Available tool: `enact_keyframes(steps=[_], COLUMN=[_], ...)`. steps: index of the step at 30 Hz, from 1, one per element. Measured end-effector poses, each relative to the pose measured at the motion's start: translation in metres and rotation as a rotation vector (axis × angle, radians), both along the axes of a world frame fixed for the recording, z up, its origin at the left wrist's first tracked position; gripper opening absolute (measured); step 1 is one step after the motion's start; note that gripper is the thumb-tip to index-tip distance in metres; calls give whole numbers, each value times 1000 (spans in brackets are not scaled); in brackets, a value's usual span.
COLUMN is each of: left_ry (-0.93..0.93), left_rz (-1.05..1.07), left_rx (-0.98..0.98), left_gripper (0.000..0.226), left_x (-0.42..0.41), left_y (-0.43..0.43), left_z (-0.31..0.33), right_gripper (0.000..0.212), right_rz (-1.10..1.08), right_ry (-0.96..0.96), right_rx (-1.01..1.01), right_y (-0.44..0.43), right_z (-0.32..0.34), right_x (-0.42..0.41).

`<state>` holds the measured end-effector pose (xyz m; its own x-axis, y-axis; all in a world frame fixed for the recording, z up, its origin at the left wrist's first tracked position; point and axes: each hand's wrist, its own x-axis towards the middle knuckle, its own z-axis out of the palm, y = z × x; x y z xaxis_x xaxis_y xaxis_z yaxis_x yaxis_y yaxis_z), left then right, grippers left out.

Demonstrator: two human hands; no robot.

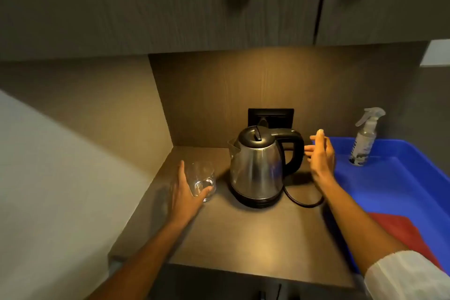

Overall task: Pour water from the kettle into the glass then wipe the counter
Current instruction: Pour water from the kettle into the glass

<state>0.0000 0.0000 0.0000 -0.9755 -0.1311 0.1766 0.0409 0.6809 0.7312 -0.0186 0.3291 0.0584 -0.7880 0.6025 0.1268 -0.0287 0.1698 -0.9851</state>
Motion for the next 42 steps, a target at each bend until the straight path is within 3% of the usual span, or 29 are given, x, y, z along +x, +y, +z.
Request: enact_keyframes(steps=[3,6,12,21,26,31,42], left_ry=[-89,-118,-133,-116,-120,-114,-121], left_rz=[60,98,87,24,0,-17,-46], left_rx=[210,262,285,288,214,181,214], left_gripper=[122,118,105,107,96,93,87], left_x=[-10,-17,-26,-23,-22,-23,-24], left_y=[4,10,6,0,-3,-5,-4], left_z=[-12,-21,-31,-23,-16,-15,-16], right_gripper=[66,52,33,37,55,57,59], right_rz=[134,124,81,-5,-36,9,156], right_ry=[-46,-23,8,11,-13,58,148], right_rx=[-225,-447,-377,32,370,672,1004], right_y=[-4,-14,-22,-48,-75,-94,-116], right_z=[-4,-14,-8,68,108,123,131], right_x=[-20,-35,-45,-53,-52,-52,-58])
